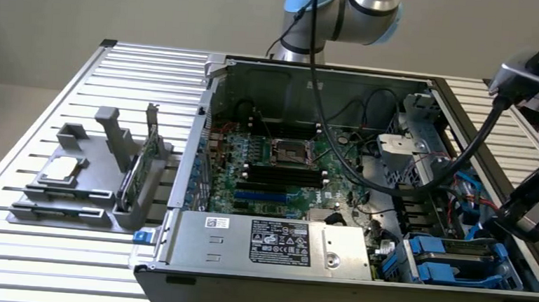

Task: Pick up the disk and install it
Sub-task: 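Insert the first disk wire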

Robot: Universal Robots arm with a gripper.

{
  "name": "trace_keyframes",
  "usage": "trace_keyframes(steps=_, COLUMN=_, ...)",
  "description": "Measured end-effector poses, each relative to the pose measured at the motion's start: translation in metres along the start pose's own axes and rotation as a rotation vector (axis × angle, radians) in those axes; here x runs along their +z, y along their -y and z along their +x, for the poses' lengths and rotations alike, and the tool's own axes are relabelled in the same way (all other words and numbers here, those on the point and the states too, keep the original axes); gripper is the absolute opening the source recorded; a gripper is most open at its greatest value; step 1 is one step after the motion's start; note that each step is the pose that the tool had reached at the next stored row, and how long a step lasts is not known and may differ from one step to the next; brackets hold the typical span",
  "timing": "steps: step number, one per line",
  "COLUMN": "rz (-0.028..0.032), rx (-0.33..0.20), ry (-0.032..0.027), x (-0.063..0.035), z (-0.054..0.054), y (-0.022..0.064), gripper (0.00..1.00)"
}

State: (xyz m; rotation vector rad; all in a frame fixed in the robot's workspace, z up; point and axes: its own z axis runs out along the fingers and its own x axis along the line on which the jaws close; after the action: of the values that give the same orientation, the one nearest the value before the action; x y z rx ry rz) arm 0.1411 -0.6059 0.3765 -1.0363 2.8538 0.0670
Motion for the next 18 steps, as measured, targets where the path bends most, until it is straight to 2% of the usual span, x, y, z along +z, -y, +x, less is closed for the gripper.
trace_keyframes(steps=15, rz=0.0261, rx=0.254, ry=-0.0019, x=0.0003, z=0.0, y=0.0, gripper=0.11)
trace_keyframes(steps=17, rz=0.0297, rx=0.289, ry=-0.0021, x=0.0003, z=0.0, y=0.0, gripper=0.18)
trace_keyframes(steps=18, rz=0.0313, rx=0.305, ry=-0.0023, x=0.0003, z=0.0, y=0.0, gripper=0.18)
